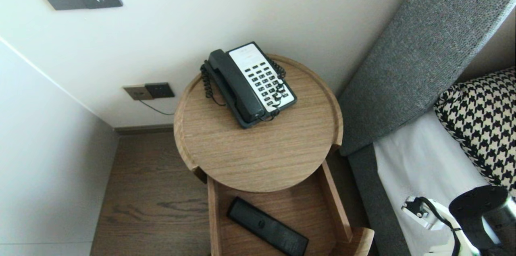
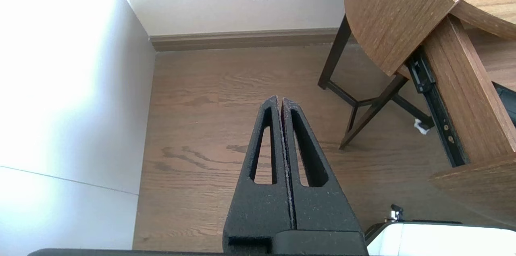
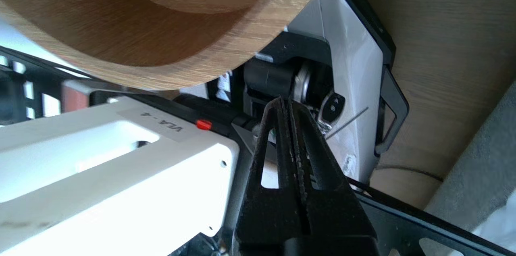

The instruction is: Close the nightstand drawer

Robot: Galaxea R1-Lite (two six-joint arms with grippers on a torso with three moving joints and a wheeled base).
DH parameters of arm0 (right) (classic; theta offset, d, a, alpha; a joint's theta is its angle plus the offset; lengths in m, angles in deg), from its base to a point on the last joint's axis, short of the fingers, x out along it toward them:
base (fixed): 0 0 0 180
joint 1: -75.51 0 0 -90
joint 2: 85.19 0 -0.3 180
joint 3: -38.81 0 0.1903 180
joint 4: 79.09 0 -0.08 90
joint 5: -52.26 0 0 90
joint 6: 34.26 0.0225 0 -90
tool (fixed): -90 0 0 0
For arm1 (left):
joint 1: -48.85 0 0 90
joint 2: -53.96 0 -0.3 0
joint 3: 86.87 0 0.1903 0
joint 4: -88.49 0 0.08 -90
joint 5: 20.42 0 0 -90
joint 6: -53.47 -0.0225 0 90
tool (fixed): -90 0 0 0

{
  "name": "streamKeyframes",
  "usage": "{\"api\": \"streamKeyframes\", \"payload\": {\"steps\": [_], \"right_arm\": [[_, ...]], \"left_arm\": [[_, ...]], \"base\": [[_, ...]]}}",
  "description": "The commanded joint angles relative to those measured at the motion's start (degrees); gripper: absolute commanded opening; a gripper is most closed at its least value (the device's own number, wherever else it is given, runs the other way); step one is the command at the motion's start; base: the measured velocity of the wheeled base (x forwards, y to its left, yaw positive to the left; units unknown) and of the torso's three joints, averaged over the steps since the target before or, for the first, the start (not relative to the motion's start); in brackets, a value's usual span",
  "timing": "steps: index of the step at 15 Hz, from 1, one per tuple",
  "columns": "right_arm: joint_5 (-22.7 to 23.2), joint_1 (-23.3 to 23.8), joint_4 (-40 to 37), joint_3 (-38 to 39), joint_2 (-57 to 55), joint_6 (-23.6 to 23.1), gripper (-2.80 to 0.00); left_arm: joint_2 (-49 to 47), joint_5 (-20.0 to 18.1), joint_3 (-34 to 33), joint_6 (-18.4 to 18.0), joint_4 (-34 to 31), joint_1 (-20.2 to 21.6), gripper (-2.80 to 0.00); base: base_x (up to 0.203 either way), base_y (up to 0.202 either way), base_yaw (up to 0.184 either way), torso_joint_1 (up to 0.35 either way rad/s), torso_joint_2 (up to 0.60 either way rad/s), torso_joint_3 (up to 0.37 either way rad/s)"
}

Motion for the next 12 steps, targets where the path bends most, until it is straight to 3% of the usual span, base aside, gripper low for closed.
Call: {"api": "streamKeyframes", "payload": {"steps": [1,5,12], "right_arm": [[0.09,0.0,0.27,0.34,-4.09,0.01,-2.8],[-0.02,0.2,7.59,3.29,-6.32,-0.01,-2.8],[-0.29,0.7,14.0,-0.75,-13.43,-0.25,-2.8]], "left_arm": [[0.0,0.03,0.0,-0.02,-0.05,0.01,-2.8],[0.0,0.03,0.0,-0.02,0.03,0.01,-2.8],[0.0,0.03,0.0,-0.02,0.03,0.01,-2.8]], "base": [[0.0,0.0,0.0,0.0,0.0,0.0],[0.0,0.0,0.0,0.0,0.0,0.0],[0.0,0.0,0.0,0.0,0.0,0.0]]}}
